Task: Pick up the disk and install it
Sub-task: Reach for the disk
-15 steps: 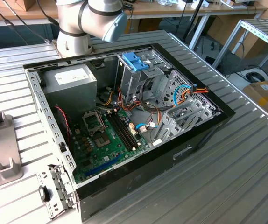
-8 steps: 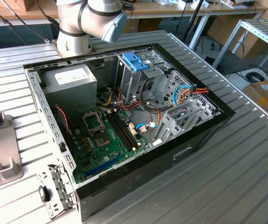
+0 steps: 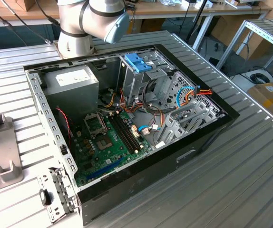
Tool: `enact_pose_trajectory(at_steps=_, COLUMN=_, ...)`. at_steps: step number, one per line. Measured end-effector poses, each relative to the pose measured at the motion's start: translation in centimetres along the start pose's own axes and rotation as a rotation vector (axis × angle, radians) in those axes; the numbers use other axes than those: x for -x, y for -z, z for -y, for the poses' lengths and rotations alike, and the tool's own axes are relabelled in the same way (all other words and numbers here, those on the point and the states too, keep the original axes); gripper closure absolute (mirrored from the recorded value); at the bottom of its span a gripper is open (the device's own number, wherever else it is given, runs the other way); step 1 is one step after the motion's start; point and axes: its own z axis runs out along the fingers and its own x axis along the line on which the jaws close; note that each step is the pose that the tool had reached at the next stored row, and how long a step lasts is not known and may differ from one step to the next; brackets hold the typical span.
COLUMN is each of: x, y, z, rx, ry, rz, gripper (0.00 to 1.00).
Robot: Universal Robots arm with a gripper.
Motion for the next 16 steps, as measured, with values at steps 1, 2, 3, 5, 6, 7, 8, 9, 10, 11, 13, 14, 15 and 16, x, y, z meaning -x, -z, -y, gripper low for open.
enact_pose_trajectory(at_steps=1, x=-0.06, y=0.0, z=0.01, rx=0.0, ry=0.0, rz=0.0, gripper=0.9)
enact_pose_trajectory(at_steps=2, x=-0.1, y=0.0, z=0.01, rx=0.0, ry=0.0, rz=0.0, gripper=0.9)
enact_pose_trajectory(at_steps=3, x=-0.16, y=0.0, z=0.01, rx=0.0001, ry=0.0, rz=0.0001, gripper=0.9)
enact_pose_trajectory(at_steps=5, x=-0.26, y=0.0, z=0.02, rx=0.0, ry=0.0, rz=0.0, gripper=0.9)
enact_pose_trajectory(at_steps=6, x=-0.32, y=0.01, z=0.03, rx=0.0001, ry=0.0, rz=0.0, gripper=0.9)
enact_pose_trajectory(at_steps=7, x=-0.36, y=0.01, z=0.03, rx=0.0, ry=0.0, rz=0.0, gripper=0.9)
enact_pose_trajectory(at_steps=8, x=-0.41, y=0.01, z=0.03, rx=0.0, ry=0.0, rz=0.0, gripper=0.9)
enact_pose_trajectory(at_steps=9, x=-0.47, y=0.01, z=0.04, rx=0.0, ry=0.0, rz=0.0, gripper=0.9)
enact_pose_trajectory(at_steps=10, x=-0.51, y=0.01, z=0.04, rx=0.0, ry=0.0, rz=0.0, gripper=0.9)
enact_pose_trajectory(at_steps=11, x=-0.56, y=0.01, z=0.04, rx=0.0001, ry=0.0, rz=0.0001, gripper=0.9)
enact_pose_trajectory(at_steps=13, x=-0.66, y=0.02, z=0.05, rx=0.0, ry=0.0, rz=0.0, gripper=0.9)
enact_pose_trajectory(at_steps=14, x=-0.71, y=0.02, z=0.05, rx=0.0, ry=0.0, rz=0.0, gripper=0.9)
enact_pose_trajectory(at_steps=15, x=-0.8, y=0.02, z=0.06, rx=0.0, ry=0.0, rz=0.0, gripper=0.9)
enact_pose_trajectory(at_steps=16, x=-0.88, y=0.02, z=0.07, rx=0.0, ry=0.0, rz=0.0, gripper=0.9)
